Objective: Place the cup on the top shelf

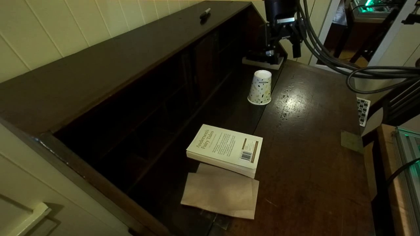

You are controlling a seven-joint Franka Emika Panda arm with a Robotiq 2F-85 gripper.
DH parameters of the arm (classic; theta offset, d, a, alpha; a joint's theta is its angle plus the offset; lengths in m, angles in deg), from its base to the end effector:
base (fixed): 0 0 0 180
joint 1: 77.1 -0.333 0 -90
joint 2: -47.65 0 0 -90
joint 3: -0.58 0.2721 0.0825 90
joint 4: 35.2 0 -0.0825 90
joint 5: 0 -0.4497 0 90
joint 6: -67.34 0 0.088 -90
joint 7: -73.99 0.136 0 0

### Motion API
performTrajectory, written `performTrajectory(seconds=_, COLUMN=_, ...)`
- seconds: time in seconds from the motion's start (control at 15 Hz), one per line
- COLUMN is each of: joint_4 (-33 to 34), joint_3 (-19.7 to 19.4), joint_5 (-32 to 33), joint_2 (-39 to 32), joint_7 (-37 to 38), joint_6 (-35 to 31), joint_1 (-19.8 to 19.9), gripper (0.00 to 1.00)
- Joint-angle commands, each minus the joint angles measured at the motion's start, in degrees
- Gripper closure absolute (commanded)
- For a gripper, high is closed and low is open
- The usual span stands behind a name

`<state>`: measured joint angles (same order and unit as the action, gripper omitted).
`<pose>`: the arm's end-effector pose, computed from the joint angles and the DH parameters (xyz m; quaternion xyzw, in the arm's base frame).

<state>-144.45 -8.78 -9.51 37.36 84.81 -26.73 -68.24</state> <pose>0.5610 -0.1623 0.2777 -0.9358 0.2690 0.2136 0.0789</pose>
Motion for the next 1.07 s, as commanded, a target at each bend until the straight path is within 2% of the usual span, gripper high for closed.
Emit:
performTrajectory(seconds=0.0, joint_4=0.1, joint_3=0.1, joint_5=0.0, joint_2=-0.1, joint_7=0.0, joint_6=0.1, joint_1=0.1, gripper=0.0)
performTrajectory(seconds=0.27, joint_4=0.1, joint_3=0.1, joint_5=0.0, joint_2=-0.1, joint_7=0.0, joint_6=0.1, joint_1=0.0, gripper=0.0)
performTrajectory(seconds=0.47, joint_4=0.7, joint_3=-1.0, joint_5=-0.4, joint_2=-1.9, joint_7=3.2, joint_6=-7.0, joint_1=0.8, gripper=0.0)
performTrajectory(seconds=0.67, joint_4=2.2, joint_3=-2.2, joint_5=-1.3, joint_2=-4.2, joint_7=3.3, joint_6=-10.5, joint_1=2.3, gripper=0.0)
performTrajectory(seconds=1.0, joint_4=6.7, joint_3=-2.7, joint_5=-4.3, joint_2=-8.7, joint_7=0.8, joint_6=-7.8, joint_1=5.4, gripper=0.0)
